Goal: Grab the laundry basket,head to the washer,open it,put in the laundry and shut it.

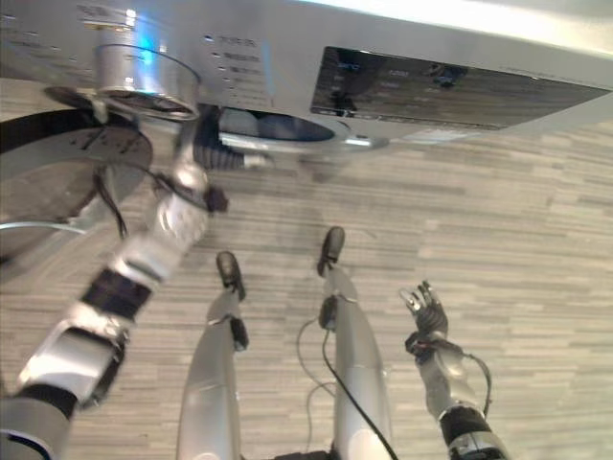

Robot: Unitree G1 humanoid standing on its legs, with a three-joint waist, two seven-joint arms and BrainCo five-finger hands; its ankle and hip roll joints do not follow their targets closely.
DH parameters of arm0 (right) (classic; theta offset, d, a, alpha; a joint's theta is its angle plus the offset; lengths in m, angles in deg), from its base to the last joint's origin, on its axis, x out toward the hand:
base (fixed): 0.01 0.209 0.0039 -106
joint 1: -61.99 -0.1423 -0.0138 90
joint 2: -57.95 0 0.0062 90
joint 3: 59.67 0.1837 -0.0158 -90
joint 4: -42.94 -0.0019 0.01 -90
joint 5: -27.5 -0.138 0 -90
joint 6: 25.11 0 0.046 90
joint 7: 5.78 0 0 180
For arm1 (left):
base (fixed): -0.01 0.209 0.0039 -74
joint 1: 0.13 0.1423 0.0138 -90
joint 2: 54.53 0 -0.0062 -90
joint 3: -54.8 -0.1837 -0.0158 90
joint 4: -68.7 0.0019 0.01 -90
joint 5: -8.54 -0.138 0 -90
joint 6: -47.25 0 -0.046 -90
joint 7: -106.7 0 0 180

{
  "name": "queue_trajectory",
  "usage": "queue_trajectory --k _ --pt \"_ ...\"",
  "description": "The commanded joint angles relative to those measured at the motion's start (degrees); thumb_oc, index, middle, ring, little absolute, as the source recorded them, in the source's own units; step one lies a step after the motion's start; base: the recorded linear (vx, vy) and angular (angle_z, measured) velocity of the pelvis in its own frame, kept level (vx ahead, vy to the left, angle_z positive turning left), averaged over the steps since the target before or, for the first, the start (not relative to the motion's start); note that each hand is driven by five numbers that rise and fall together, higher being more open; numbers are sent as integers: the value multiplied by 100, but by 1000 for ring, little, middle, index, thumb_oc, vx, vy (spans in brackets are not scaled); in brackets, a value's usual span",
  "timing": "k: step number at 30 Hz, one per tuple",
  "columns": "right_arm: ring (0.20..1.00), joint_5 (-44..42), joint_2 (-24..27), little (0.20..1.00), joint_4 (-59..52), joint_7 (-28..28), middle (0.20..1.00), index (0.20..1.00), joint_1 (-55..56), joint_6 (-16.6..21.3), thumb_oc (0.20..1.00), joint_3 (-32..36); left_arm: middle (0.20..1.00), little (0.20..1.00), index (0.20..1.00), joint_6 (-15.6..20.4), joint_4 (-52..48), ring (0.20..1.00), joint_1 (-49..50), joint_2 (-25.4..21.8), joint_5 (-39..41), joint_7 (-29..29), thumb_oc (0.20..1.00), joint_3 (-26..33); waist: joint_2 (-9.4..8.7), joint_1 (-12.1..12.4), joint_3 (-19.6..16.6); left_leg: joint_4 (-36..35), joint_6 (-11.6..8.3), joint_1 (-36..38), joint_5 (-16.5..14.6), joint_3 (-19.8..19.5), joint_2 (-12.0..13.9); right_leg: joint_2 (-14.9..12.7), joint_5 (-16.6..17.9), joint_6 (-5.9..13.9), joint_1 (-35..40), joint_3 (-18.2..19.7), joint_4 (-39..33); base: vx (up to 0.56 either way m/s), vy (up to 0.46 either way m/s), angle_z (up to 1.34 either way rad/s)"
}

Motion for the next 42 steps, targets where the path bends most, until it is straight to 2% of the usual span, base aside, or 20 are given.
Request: queue_trajectory --k 1,6,8,11,12,15,17,19,20,21,24,25,26,28,31,34,39,41,42 --pt "1000 179 198 1000 -253 111 1000 1000 466 21 1000 235 1000 1000 1000 424 -272 1000 -505 29 454 -46 1000 -187 200 -184 -218 -26 9 314 -675 89 127 71 -832 640 122 347 242 -16 26 5" --pt "1000 246 121 1000 -226 196 1000 1000 372 30 1000 210 1000 1000 1000 529 -335 1000 -265 258 818 -139 1000 -47 214 -144 -183 -47 23 385 -650 71 83 49 -805 652 232 303 215 -5 5 1" --pt "1000 196 37 1000 -100 238 1000 1000 391 19 1000 302 1000 1000 1000 859 -655 1000 474 65 1314 69 1000 -46 267 -72 -230 -100 26 595 -621 68 46 12 -792 656 437 272 212 -10 16 -1" --pt "1000 162 9 1000 -27 228 1000 1000 433 3 1000 348 1000 1000 1000 958 -833 1000 845 -39 1484 201 1000 -40 285 -49 -262 -152 23 747 -611 73 26 20 -773 665 586 265 155 6 38 -3" --pt "1000 93 -3 1000 146 221 1000 1000 467 -6 1000 533 1000 1000 1000 1136 -1053 1000 1544 -269 1794 470 1000 0 340 32 -359 -221 22 996 -619 77 -9 21 -743 670 845 246 69 28 64 1" --pt "1000 35 87 1000 405 202 1000 1000 571 -63 1000 749 1000 1000 1000 1194 -1180 1000 2636 -566 2263 954 1000 53 352 110 -473 -364 64 1620 -661 98 -38 46 -702 684 1483 238 -114 55 72 -5" --pt "1000 33 151 1000 458 186 1000 1000 616 -81 1000 802 1000 1000 1000 1204 -1129 1000 2915 -608 2443 1111 1000 73 356 131 -476 -416 80 1878 -679 99 -44 60 -699 689 1739 234 -175 47 37 -5" --pt "1000 119 345 1000 608 189 1000 1000 787 -87 1000 1053 1000 1000 1000 1188 -654 1000 3640 -646 2546 1347 1000 102 379 204 -591 -545 124 2599 -702 110 -7 72 -730 702 2491 201 -292 89 56 8" --pt "1000 119 345 1000 608 189 1000 1000 787 -87 1000 1053 1000 1000 1000 1188 -654 1000 3640 -646 2546 1347 1000 102 379 204 -591 -545 124 2599 -702 110 -7 72 -730 702 2491 201 -292 65 63 1" --pt "1000 270 476 1000 688 198 1000 1000 906 -120 1000 1256 1000 1000 1000 1117 -171 1000 4009 -553 2535 1429 1000 190 361 214 -709 -674 182 2945 -571 157 -2 59 -666 664 2828 118 -377 38 43 -7" --pt "1000 335 540 1000 595 259 1000 1000 1052 -95 1000 1491 1000 1000 1000 1046 480 1000 4300 -367 2348 1391 1000 316 402 227 -817 -844 187 3381 -543 168 7 67 -739 686 3215 74 -386 64 39 -7" --pt "1000 355 596 1000 185 347 1000 1000 1281 -72 1000 1830 1000 1000 1000 947 1080 1000 4568 -143 2116 1320 1000 499 418 198 -963 -1030 181 3752 -502 171 -2 84 -809 706 3588 41 -457 93 39 1" --pt "1000 358 596 1000 171 353 1000 1000 1293 -79 1000 1833 1000 1000 1000 951 1085 1000 4570 -139 2113 1317 1000 494 422 199 -949 -1047 180 3781 -496 171 -1 87 -807 707 3615 37 -467 126 53 -2" --pt "1000 840 729 1000 -973 739 1000 1000 1599 86 1000 2362 1000 1000 1000 844 1893 1000 4797 242 1938 1187 1000 825 460 163 -1233 -1346 165 4210 -404 165 -52 91 -821 759 4043 -66 -676 116 42 -4" --pt "1000 1275 858 1000 -1941 1043 1000 1000 1710 232 1000 2787 1000 1000 1000 784 2257 1000 4994 469 1751 1160 1000 959 506 157 -1467 -1566 168 4571 -389 163 -87 93 -851 803 4402 -123 -816 104 42 7" --pt "1000 1886 1194 1000 -2721 1376 1000 1000 1572 406 1000 3113 1000 1000 1000 773 2635 1000 4987 614 1567 1220 1000 970 519 220 -1664 -1670 190 4832 -454 162 -121 86 -898 846 4674 -179 -890 92 51 8" --pt "1000 2835 2117 1000 -3729 1749 1000 1000 954 425 1000 3346 1000 1000 1000 754 2791 1000 5058 681 1425 1286 1000 957 468 448 -1905 -1691 289 5095 -637 95 -248 25 -835 924 5013 -178 -1076 69 80 4" --pt "1000 2943 2262 1000 -3785 1794 1000 1000 805 366 1000 3308 1000 1000 1000 752 2808 1000 5052 685 1398 1310 1000 933 456 478 -1948 -1692 313 5091 -628 97 -278 1 -788 933 5020 -169 -1100 38 80 4" --pt "1000 3466 2774 1000 -3970 1774 1000 1000 534 134 1000 3149 1000 1000 1000 718 2827 1000 5065 650 1367 1422 1000 864 405 591 -2020 -1677 357 5122 -673 62 -333 -51 -774 959 5083 -190 -1076 31 68 3"
